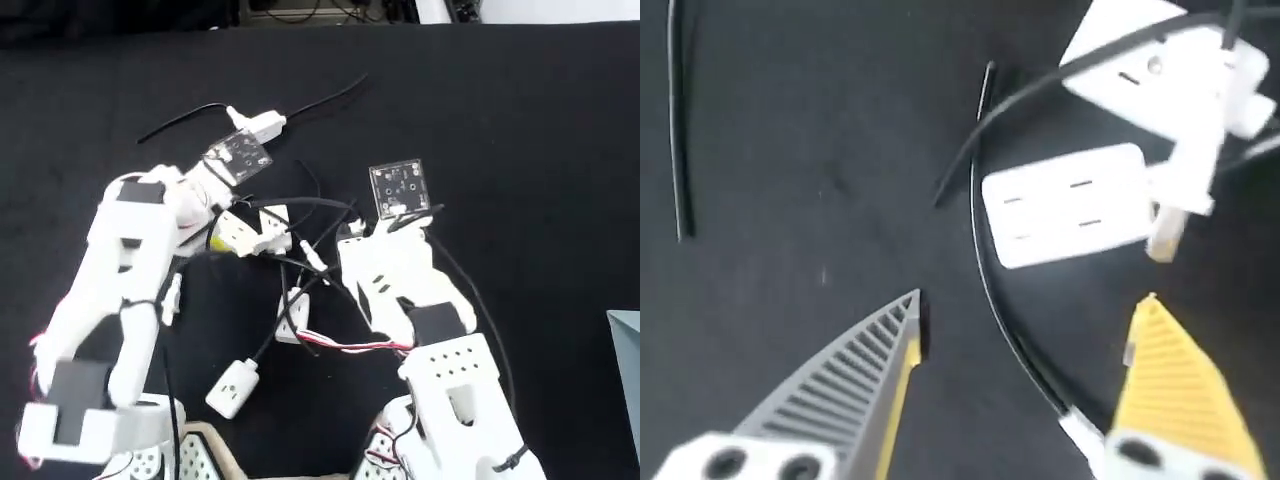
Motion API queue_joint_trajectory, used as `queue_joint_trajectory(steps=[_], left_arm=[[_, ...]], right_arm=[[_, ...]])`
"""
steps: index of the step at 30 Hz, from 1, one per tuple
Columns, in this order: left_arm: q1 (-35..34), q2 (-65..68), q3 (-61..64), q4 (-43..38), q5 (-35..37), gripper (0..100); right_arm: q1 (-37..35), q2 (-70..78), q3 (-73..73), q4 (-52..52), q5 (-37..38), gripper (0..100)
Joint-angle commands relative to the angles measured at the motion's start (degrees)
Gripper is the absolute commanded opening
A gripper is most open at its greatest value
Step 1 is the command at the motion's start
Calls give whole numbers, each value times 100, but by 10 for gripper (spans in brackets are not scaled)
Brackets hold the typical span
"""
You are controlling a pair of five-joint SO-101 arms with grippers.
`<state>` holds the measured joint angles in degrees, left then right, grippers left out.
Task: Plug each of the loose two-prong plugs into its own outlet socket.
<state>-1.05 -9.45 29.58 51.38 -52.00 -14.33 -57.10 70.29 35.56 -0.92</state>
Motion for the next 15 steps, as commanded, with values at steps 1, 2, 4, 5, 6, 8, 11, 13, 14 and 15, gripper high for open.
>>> queue_joint_trajectory(steps=[1,2,4,5,6,8,11,13,14,15], left_arm=[[224,818,-954,-132,-431,324],[259,1046,-1130,-114,-501,324],[321,1433,-1385,-105,-651,324],[374,1600,-1499,-70,-730,324],[418,1714,-1596,44,-809,324],[497,1811,-1763,290,-993,324],[602,1873,-1807,325,-1284,324],[629,1978,-1859,308,-1424,324],[637,2048,-1895,237,-1468,324],[646,2145,-1938,158,-1477,324]], right_arm=[[62,4,-66,-53,-53,13],[62,4,-66,-53,-53,13],[62,4,-66,-53,-53,13],[62,4,-66,-53,-53,13],[62,4,-66,-53,-53,13],[62,4,-66,-53,-53,13],[62,4,-66,-53,-53,13],[62,4,-66,-53,-53,13],[62,4,-66,-53,-53,13],[62,4,-66,-53,-53,13]])
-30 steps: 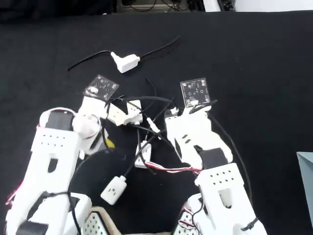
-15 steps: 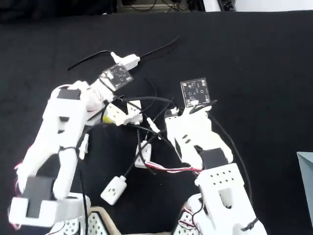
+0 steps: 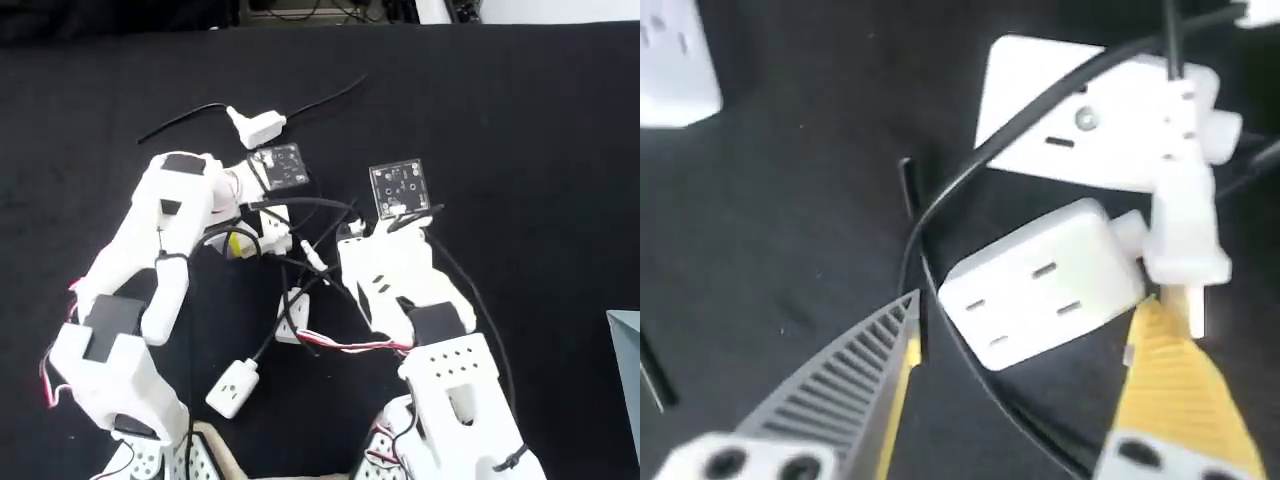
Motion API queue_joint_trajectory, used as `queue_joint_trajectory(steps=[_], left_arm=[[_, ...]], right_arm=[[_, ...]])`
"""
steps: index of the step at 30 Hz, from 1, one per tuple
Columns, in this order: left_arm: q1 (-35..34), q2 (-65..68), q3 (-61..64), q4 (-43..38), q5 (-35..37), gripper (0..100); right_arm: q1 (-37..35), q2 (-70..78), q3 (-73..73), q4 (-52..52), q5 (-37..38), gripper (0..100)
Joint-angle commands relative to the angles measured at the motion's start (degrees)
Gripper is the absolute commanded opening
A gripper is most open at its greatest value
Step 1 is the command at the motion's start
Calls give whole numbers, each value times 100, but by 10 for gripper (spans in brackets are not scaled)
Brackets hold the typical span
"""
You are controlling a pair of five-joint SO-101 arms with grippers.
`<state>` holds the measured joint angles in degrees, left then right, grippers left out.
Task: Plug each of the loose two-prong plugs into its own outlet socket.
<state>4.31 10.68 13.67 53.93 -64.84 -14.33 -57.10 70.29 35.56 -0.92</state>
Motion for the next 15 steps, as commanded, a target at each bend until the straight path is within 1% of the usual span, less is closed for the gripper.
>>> queue_joint_trajectory(steps=[1,5,10,15], left_arm=[[145,237,-409,-141,-185,324],[215,765,-576,-123,-149,320],[127,826,-505,-70,-132,216],[163,360,-453,897,-97,84]], right_arm=[[62,4,-66,-53,-53,13],[70,4,-66,-53,-53,13],[79,4,-66,-53,-53,13],[88,4,-66,-53,-53,13]])
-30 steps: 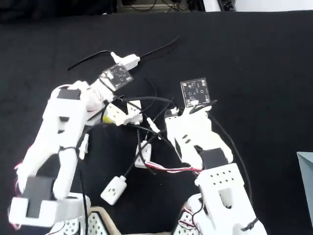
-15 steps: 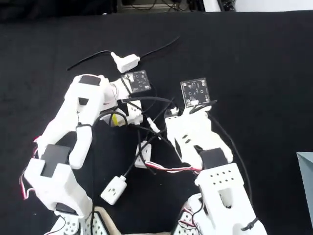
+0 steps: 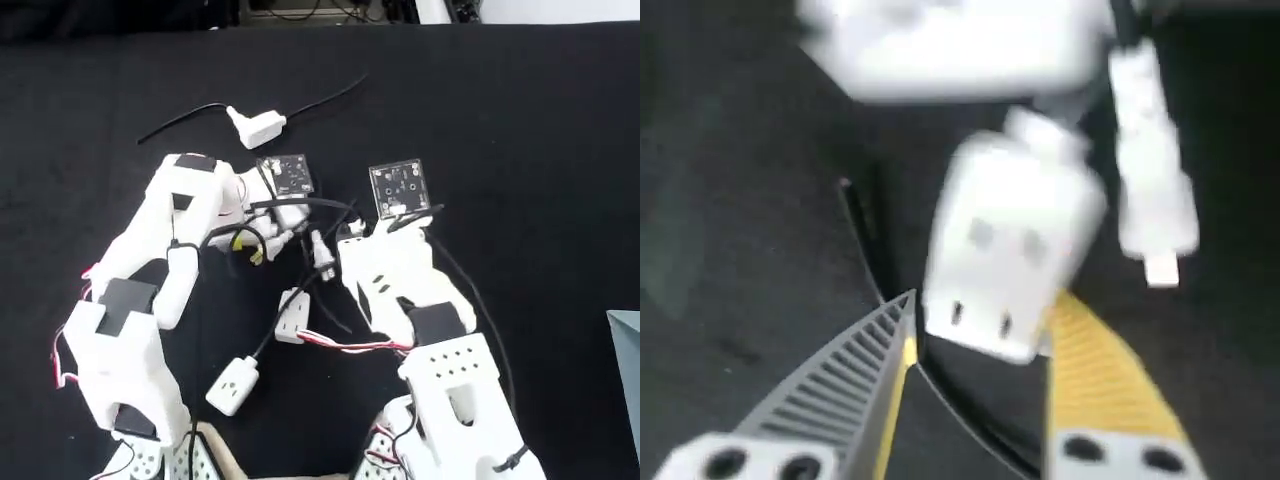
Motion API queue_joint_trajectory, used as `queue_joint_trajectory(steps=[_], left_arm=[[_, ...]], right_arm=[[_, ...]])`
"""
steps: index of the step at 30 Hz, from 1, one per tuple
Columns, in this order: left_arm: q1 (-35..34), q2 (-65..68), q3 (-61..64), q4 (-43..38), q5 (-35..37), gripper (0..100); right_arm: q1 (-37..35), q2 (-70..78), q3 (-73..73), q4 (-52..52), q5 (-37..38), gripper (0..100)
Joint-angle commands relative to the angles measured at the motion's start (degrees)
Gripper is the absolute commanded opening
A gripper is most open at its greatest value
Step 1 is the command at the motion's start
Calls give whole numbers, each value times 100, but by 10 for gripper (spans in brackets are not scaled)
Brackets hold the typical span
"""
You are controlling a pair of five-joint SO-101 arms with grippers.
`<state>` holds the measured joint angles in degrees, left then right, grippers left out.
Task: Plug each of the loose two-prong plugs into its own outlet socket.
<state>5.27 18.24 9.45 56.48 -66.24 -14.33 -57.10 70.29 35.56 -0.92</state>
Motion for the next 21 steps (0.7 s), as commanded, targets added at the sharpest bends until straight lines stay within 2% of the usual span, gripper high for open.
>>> queue_joint_trajectory(steps=[1,8,12,18,21], left_arm=[[75,-501,-40,853,185,62],[268,-914,-31,1846,2347,45],[207,-967,110,2040,2927,49],[215,-976,875,1846,3921,170],[189,-985,1024,1688,4035,188]], right_arm=[[88,4,-66,-53,-53,13],[88,4,-66,-44,-53,13],[88,4,-66,-44,-53,13],[88,4,-57,-26,-53,13],[70,4,-66,70,-53,13]])
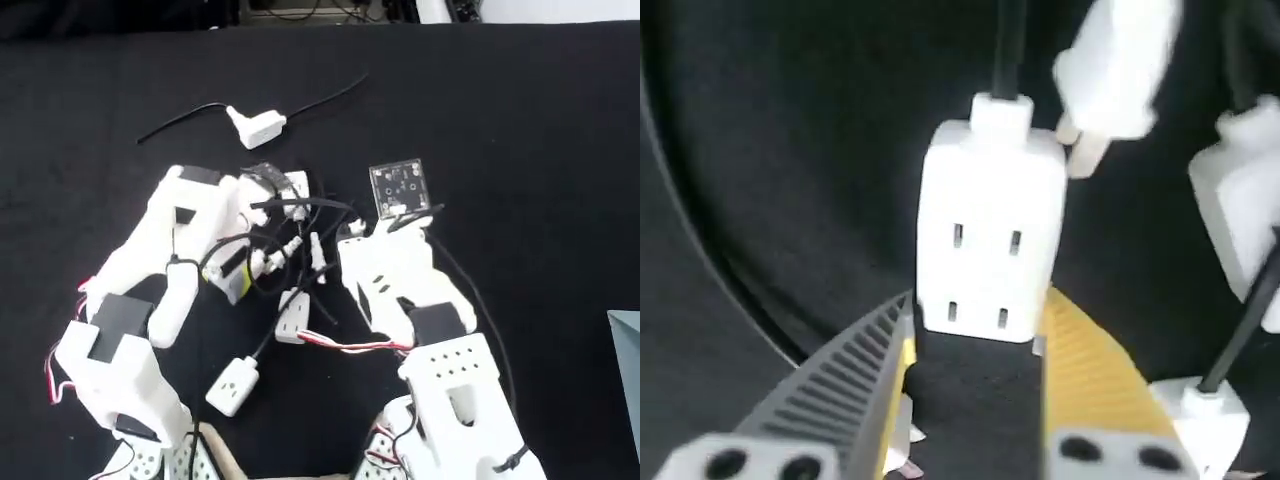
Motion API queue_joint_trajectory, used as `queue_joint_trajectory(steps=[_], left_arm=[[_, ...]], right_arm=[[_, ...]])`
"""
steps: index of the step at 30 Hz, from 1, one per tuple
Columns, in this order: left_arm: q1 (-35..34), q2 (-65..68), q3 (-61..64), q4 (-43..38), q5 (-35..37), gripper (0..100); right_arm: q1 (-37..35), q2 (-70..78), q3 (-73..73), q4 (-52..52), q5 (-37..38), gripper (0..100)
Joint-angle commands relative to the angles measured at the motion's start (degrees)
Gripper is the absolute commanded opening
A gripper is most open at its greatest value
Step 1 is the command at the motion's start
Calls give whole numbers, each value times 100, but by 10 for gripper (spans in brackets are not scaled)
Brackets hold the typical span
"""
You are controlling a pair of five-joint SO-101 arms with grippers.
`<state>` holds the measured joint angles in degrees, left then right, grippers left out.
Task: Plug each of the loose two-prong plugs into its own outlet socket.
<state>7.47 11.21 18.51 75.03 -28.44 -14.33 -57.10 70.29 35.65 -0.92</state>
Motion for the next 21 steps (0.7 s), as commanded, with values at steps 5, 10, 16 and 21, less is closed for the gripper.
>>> queue_joint_trajectory(steps=[5,10,16,21], left_arm=[[-251,-633,-66,97,466,193],[-286,-1670,-48,659,492,248],[-215,-2048,523,264,176,254],[-374,-1679,1086,-809,-431,254]], right_arm=[[79,4,-66,62,-53,13],[79,4,-66,62,-26,13],[79,4,-66,62,-18,13],[70,4,-66,62,-18,13]])
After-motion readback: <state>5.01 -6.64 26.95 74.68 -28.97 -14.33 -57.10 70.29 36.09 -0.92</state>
